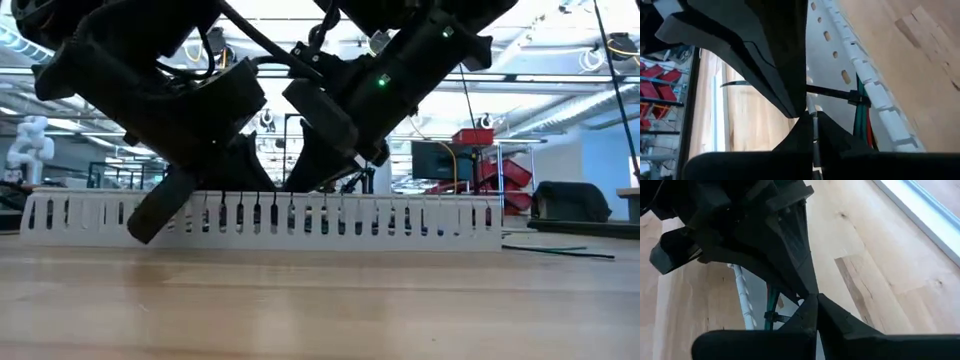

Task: Ziptie cables
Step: Put the cable wire into the cable duct

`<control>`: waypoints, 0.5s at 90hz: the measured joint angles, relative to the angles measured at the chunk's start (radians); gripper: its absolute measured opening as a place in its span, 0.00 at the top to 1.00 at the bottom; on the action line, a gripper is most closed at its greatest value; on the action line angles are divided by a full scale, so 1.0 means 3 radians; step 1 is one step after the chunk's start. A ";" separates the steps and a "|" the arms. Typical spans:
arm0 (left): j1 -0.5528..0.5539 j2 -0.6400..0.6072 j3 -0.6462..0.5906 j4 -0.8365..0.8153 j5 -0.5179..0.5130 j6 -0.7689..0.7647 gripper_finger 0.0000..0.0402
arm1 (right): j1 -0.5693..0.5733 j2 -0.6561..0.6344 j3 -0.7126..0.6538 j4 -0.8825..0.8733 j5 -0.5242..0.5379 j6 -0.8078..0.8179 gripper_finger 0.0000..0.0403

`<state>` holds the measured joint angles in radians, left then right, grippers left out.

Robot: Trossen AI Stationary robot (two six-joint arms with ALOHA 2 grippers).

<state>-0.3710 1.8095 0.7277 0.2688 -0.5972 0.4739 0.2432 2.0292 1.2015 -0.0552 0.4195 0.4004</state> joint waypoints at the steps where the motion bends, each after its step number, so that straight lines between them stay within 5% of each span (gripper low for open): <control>1: -0.0003 0.0000 0.0000 0.0002 0.0000 0.0017 0.99 | 0.0005 -0.0001 0.0000 -0.0001 0.0001 0.0000 1.00; 45: -0.0008 0.0000 0.0008 -0.0055 0.0003 0.0273 0.99 | 0.0173 -0.0354 0.0305 -0.0705 0.0215 -0.0149 1.00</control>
<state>-0.3733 1.8095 0.7300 0.2522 -0.5963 0.5557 0.2950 1.9229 1.2929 -0.2665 0.4840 0.3556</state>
